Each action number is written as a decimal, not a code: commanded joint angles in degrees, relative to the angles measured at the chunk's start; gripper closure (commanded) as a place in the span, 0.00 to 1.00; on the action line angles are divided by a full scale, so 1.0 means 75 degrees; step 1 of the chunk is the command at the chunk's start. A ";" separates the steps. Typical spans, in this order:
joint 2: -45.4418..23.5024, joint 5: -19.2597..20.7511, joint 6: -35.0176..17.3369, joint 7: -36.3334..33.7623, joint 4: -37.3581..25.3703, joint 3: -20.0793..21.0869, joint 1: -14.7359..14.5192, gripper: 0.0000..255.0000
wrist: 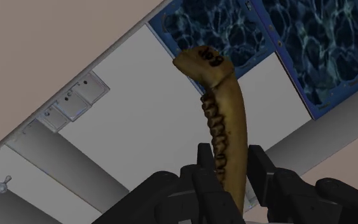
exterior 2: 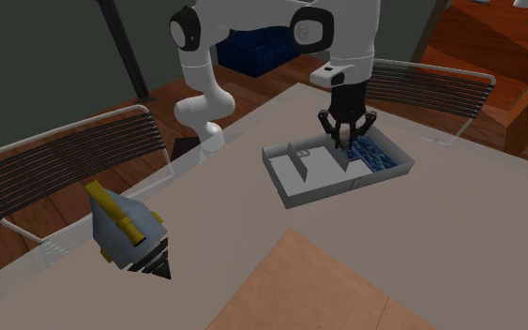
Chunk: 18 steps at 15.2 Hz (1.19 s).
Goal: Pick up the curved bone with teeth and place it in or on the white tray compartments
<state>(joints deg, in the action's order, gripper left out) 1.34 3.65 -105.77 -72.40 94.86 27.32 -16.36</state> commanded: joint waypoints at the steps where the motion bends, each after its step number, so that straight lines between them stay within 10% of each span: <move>1: 0.0055 -0.0022 -0.0220 -0.0007 0.0265 -0.0003 0.0001 1.00; 11: 0.0094 -0.0037 -0.0499 -0.0011 0.0580 -0.0011 0.0004 1.00; 12: 0.0092 -0.0037 -0.0494 -0.0009 0.0572 -0.0012 0.0005 0.00; 18: 0.0135 -0.0061 -0.0255 0.0005 0.0372 -0.0011 0.0003 0.00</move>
<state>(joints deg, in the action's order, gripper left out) 2.34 3.21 -108.70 -72.42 98.62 27.23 -16.34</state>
